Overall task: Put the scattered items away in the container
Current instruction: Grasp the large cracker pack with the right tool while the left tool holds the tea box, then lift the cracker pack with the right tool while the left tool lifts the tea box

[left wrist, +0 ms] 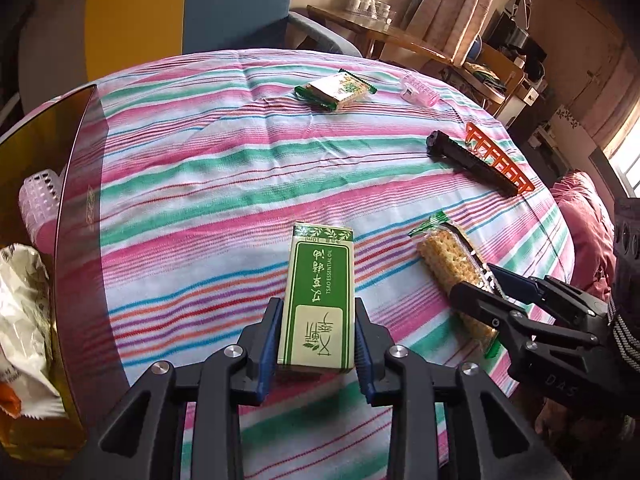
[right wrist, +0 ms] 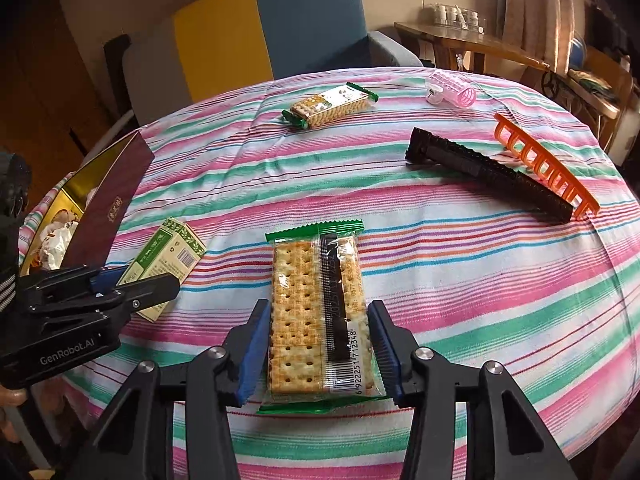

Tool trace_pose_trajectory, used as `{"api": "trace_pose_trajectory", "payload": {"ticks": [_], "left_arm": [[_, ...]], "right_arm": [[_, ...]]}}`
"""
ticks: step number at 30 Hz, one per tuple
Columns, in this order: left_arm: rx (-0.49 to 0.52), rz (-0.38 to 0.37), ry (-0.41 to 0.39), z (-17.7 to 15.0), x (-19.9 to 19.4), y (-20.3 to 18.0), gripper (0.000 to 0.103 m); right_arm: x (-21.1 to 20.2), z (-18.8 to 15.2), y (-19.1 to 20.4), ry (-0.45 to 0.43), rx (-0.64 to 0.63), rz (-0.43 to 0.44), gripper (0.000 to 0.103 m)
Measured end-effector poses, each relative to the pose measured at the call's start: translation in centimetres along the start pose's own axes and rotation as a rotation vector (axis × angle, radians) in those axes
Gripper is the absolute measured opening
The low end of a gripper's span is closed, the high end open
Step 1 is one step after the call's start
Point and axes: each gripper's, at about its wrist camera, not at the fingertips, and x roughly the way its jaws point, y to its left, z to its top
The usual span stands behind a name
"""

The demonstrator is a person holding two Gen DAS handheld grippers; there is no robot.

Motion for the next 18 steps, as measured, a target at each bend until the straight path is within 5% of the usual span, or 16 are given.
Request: {"api": "trace_pose_trajectory", "payload": {"ticks": [3, 7, 18], "left_arm": [[-0.025, -0.025, -0.001, -0.9, -0.7, 0.1, 0.033], [-0.036, -0.016, -0.017, -1.0, -1.4, 0.6, 0.046], [0.071, 0.064, -0.028, -0.9, -0.8, -0.9, 0.047]], "right_arm": [[-0.5, -0.9, 0.5, 0.004, -0.002, 0.023, 0.049], [-0.8, -1.5, 1.0, 0.000, 0.001, 0.029, 0.050], [-0.6, -1.7, 1.2, -0.012, 0.005, 0.039, 0.058]]}}
